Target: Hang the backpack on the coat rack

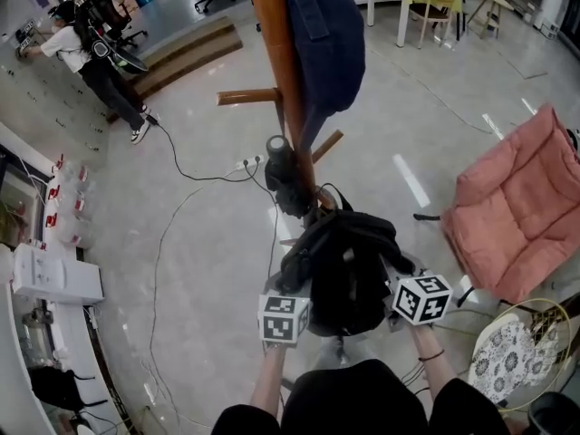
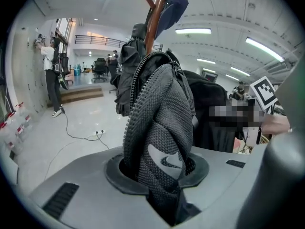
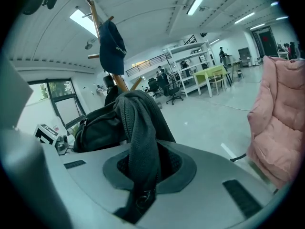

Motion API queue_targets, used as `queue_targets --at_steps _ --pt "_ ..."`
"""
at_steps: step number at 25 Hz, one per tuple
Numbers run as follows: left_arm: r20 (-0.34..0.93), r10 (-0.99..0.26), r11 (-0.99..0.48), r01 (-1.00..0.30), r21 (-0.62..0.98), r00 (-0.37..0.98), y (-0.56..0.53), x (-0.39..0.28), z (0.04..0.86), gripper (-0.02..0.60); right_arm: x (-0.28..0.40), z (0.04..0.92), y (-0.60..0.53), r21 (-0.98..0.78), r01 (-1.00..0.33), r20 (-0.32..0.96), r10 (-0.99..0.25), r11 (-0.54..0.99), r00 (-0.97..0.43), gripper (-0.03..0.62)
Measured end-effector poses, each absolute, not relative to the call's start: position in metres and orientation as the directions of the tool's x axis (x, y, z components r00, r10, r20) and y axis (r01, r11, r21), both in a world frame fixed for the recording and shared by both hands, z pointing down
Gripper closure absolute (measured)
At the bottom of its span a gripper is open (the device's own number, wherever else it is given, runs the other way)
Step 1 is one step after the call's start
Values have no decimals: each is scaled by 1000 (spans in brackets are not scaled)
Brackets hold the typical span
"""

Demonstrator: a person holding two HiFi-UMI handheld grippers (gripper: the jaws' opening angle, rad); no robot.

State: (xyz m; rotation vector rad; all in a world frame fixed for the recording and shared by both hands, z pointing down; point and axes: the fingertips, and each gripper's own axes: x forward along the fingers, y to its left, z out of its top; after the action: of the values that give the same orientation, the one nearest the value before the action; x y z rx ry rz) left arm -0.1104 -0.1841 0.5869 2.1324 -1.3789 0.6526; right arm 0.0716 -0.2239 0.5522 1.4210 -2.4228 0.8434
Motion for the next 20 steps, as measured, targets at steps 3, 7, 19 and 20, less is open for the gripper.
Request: queue_targets --at_steps 3,7,19,20 --pt "655 -665 -340 -926 163 359 -190 -110 602 456 72 566 -232 -367 -850 459 -721 378 -519 562" --pt "674 -651 -329 -930 166 350 -196 -110 617 456 71 584 -241 -373 -850 473 -712 372 -519 562" --pt "721 -615 -297 -941 164 320 -202 -108 661 456 71 629 -255 -378 -846 513 -675 377 -530 562" --pt "725 -612 -292 -942 166 317 -202 -108 664 456 71 632 -256 -378 -846 518 -671 376 -530 562"
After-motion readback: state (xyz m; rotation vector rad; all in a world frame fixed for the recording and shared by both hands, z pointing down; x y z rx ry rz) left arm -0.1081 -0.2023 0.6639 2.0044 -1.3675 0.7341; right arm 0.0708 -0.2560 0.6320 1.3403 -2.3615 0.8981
